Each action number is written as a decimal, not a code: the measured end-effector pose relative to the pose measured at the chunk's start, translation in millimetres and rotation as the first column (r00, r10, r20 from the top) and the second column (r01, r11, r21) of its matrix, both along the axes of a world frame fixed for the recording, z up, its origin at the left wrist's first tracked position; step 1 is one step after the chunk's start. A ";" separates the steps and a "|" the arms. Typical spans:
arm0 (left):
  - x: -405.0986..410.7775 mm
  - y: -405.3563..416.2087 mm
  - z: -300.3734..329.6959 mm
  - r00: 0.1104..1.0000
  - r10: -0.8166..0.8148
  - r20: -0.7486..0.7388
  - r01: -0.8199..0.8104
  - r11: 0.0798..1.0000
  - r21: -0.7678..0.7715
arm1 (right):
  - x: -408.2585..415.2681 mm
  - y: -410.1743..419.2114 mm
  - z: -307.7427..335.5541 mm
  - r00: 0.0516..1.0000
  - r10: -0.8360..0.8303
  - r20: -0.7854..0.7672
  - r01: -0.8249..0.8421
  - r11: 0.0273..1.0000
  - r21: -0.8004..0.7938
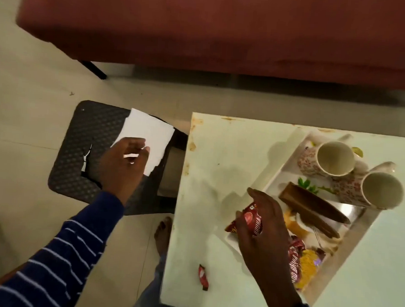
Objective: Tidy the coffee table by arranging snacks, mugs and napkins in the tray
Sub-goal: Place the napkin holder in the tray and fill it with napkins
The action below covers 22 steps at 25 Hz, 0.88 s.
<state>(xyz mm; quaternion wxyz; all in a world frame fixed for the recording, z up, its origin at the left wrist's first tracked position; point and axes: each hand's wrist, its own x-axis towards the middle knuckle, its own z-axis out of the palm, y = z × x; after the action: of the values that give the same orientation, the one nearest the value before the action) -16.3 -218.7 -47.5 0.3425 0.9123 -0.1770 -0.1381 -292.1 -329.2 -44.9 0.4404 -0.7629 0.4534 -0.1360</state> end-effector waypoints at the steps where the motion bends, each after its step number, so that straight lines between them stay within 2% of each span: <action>1: 18.5 8.5 -4.1 0.997 0.075 -0.026 -0.074 0.997 0.026 | 23.0 6.6 -2.2 0.999 -0.017 0.037 0.014 0.995 0.097; 2: 35.0 15.2 -8.9 0.990 0.130 -0.057 -0.127 0.991 0.047 | 45.0 11.3 -4.2 0.997 -0.051 0.063 0.035 0.973 0.229; 4: 68.2 27.6 -20.2 0.968 0.199 -0.151 -0.193 0.980 0.058 | 95.1 18.3 -9.9 0.992 -0.109 0.066 0.061 0.861 0.505; 6: 95.1 34.4 -35.4 0.940 0.222 -0.260 -0.205 0.974 0.093 | 142.4 24.2 -19.7 0.991 -0.131 0.013 0.090 0.748 0.658; 9: 122.4 34.1 -55.5 0.928 0.173 -0.329 -0.113 0.975 0.193 | 202.1 31.9 -37.1 0.995 -0.075 -0.070 0.102 0.698 0.709; 12: 131.2 26.3 -64.6 0.950 0.140 -0.279 -0.080 0.973 0.217 | 235.8 35.6 -54.9 0.996 -0.067 -0.059 0.089 0.679 0.729; 17: 127.0 22.5 -66.4 0.920 0.105 -0.378 -0.054 0.988 0.143 | 262.7 47.6 -73.9 0.977 -0.175 -0.120 0.211 0.763 0.610; 20: 128.0 25.6 -61.0 0.863 0.072 -0.500 -0.028 0.995 0.094 | 263.3 49.1 -77.5 0.965 -0.242 -0.102 0.249 0.719 0.649; 22: 130.7 30.1 -56.3 0.809 0.025 -0.587 -0.002 0.999 0.041 | 256.2 44.7 -74.9 0.967 -0.253 -0.039 0.206 0.678 0.706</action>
<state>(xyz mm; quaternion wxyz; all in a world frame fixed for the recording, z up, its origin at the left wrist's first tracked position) 114.4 -188.6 -103.8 0.3640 0.8328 -0.0534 -0.4137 -36.0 -284.5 -119.8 0.6911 -0.4694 0.5487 -0.0303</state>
